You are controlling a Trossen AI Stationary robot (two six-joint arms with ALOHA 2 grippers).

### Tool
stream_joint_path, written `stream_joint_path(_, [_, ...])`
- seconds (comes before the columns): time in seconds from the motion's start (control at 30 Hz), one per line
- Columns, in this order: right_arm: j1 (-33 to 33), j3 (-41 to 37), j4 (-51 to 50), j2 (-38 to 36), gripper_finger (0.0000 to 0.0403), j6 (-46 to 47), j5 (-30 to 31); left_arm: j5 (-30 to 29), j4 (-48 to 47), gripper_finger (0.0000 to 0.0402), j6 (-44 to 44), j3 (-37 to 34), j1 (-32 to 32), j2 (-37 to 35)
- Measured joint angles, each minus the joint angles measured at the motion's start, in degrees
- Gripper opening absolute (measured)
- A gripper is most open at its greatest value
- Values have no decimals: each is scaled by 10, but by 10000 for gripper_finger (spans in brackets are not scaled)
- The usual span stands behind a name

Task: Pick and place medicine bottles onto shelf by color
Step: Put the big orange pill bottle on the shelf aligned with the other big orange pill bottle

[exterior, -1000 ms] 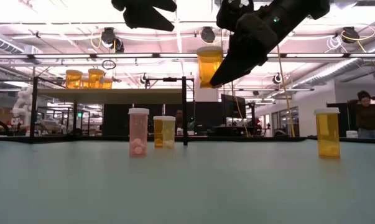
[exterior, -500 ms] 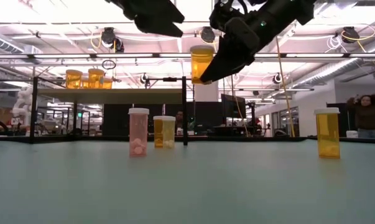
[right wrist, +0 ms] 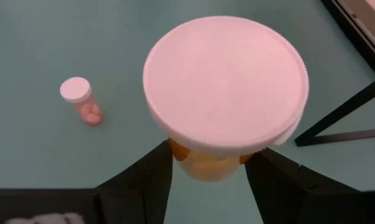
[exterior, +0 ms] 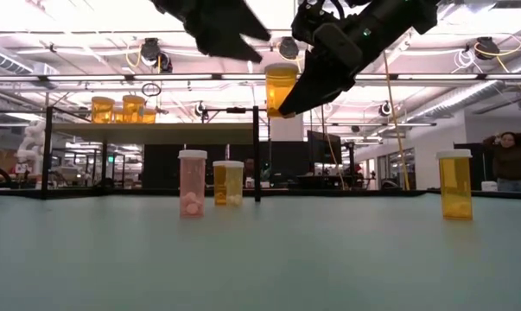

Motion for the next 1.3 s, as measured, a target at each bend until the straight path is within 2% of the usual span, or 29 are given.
stream_joint_path(0.13, [0,0,7,0,183,-13,0,-1,-8,397,7,41,0,23])
stream_joint_path(0.33, [0,0,22,0,183,-41,-1,-12,-103,397,22,107,0,71])
stream_joint_path(0.4, [0,0,24,0,183,-44,-2,-15,-99,397,24,121,1,81])
stream_joint_path(0.7, [4,0,17,0,183,-36,-15,-24,-123,397,34,131,5,85])
stream_joint_path(0.97, [12,0,17,0,183,-32,-14,11,-144,397,31,131,30,86])
stream_joint_path(1.3, [16,0,16,0,183,-24,-13,14,-147,397,36,131,33,86])
